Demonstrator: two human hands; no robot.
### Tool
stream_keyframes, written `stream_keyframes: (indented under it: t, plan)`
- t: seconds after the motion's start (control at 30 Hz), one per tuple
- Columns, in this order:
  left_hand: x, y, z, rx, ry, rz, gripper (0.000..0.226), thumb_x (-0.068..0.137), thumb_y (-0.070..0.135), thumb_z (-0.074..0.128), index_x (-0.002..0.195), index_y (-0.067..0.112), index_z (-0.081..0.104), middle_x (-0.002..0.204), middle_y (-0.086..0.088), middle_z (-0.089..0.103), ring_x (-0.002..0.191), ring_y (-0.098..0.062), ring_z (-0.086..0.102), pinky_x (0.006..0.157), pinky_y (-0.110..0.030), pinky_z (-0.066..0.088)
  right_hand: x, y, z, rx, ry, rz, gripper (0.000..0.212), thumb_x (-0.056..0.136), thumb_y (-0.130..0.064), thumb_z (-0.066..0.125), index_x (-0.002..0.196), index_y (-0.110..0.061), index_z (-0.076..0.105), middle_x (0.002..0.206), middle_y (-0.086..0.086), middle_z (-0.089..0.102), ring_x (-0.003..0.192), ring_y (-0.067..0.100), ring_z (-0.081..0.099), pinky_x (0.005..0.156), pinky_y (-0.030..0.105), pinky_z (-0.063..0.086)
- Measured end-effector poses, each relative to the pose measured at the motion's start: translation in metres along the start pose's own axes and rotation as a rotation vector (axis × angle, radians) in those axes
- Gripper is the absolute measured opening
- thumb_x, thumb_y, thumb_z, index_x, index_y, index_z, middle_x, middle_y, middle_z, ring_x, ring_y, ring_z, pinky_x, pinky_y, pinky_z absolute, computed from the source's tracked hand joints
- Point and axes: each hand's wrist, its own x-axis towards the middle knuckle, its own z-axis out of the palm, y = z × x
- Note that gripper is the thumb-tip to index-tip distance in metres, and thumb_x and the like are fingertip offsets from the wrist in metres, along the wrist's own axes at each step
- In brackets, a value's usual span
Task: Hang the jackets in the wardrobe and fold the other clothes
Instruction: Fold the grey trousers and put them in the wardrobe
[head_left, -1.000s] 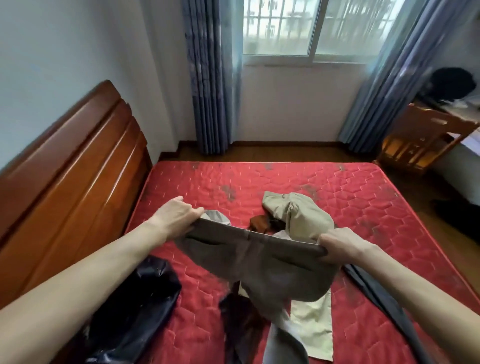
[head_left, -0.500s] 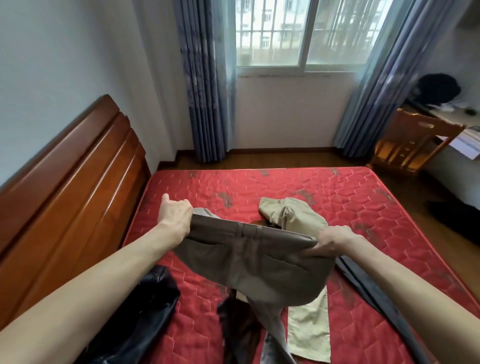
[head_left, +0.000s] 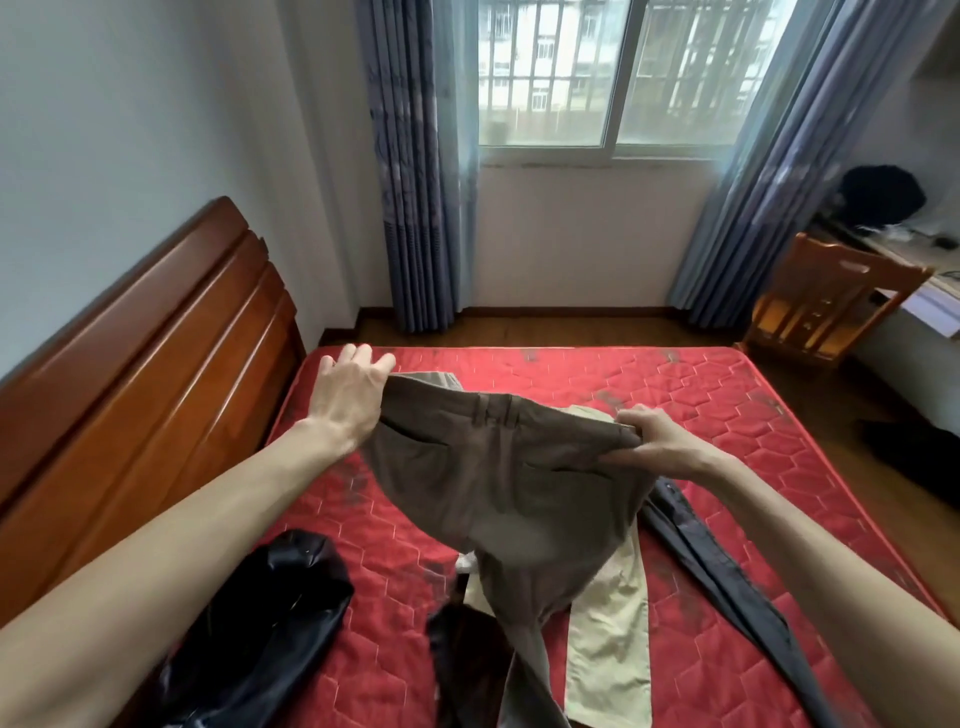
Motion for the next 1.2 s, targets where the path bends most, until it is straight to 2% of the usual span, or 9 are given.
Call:
stream_keyframes:
  t: [0.1,0.3,0.6,0.67,0.73,0.8,0.93,1.07,1.2]
  plan:
    - [0.017,-0.006,-0.018,-0.212,0.188,-0.028,0.027,0.085,-0.009,0.063,0.100,0.011,0.071,0.104,-0.012,0.047,0.102,-0.035,0.045,0.078,-0.054,0.049,-0.001,-0.018,-0.020,0.104,0.040,-0.080,0.032,0.086,-0.024,0.085,0.095,-0.004,0.063,0.099,0.024,0.066,0.085,0.019,0.063,0.080,0.051,0.054]
    - [0.044,-0.005,-0.061,-0.656,0.382,0.091,0.012,0.083,0.005,0.064,0.090,0.012,0.070,0.123,-0.007,0.056,0.125,-0.037,0.045,0.107,-0.045,0.041,-0.020,-0.074,-0.059,0.342,0.178,-0.235,0.024,0.080,-0.005,0.087,0.099,-0.014,0.076,0.096,0.012,0.074,0.090,0.015,0.068,0.083,0.036,0.057]
    - [0.051,0.014,-0.152,-1.462,0.392,0.088,0.022,0.068,-0.019,0.060,0.079,0.000,0.062,0.079,-0.005,0.062,0.071,-0.001,0.062,0.078,-0.022,0.053,-0.083,-0.140,-0.128,0.491,-0.165,-0.513,0.023,0.070,0.010,0.069,0.072,-0.013,0.074,0.089,0.020,0.074,0.088,0.027,0.067,0.078,0.031,0.054]
    - [0.054,0.019,-0.162,-1.647,0.325,0.018,0.033,0.074,-0.029,0.057,0.075,0.004,0.057,0.068,0.007,0.058,0.064,-0.006,0.061,0.079,-0.032,0.056,-0.086,-0.147,-0.131,0.499,-0.191,-0.544,0.019,0.068,0.001,0.080,0.066,-0.016,0.070,0.087,0.019,0.075,0.085,0.025,0.065,0.076,0.031,0.053]
    - [0.053,0.027,-0.168,-1.795,0.207,-0.005,0.034,0.076,-0.030,0.051,0.073,0.004,0.052,0.062,0.008,0.055,0.055,-0.007,0.056,0.065,-0.023,0.054,-0.085,-0.148,-0.133,0.478,-0.166,-0.565,0.024,0.067,-0.007,0.087,0.062,-0.017,0.066,0.088,0.017,0.075,0.087,0.023,0.064,0.078,0.030,0.053]
    - [0.050,0.032,-0.170,-1.927,0.058,0.056,0.025,0.064,-0.013,0.064,0.066,0.011,0.059,0.070,0.003,0.057,0.061,-0.010,0.055,0.056,-0.019,0.046,-0.089,-0.148,-0.133,0.485,-0.160,-0.594,0.029,0.069,0.008,0.076,0.060,-0.017,0.065,0.082,0.010,0.075,0.085,0.020,0.058,0.075,0.025,0.050]
    - [0.052,0.032,-0.175,-2.170,-0.294,0.299,0.027,0.049,0.003,0.083,0.065,0.019,0.067,0.097,-0.002,0.061,0.095,-0.020,0.060,0.089,-0.036,0.049,-0.096,-0.165,-0.130,0.567,-0.300,-0.686,0.041,0.071,0.023,0.057,0.061,-0.016,0.066,0.071,0.012,0.070,0.075,0.025,0.047,0.067,0.029,0.044]
    - [0.059,0.068,-0.185,-2.068,-0.435,0.475,0.034,0.076,-0.019,0.059,0.100,0.004,0.066,0.095,-0.013,0.059,0.093,-0.028,0.065,0.110,-0.064,0.038,-0.075,-0.184,-0.132,0.428,-0.281,-0.714,0.040,0.073,0.026,0.063,0.067,-0.013,0.070,0.083,0.012,0.064,0.078,0.026,0.058,0.074,0.033,0.048]
    - [0.056,0.099,-0.183,-2.112,-0.550,0.441,0.053,0.078,-0.004,0.079,0.126,0.009,0.062,0.099,-0.011,0.066,0.088,-0.022,0.069,0.089,-0.038,0.059,-0.056,-0.190,-0.128,0.395,-0.129,-0.735,0.037,0.073,0.034,0.066,0.071,-0.003,0.068,0.084,0.011,0.066,0.086,0.022,0.063,0.084,0.028,0.050]
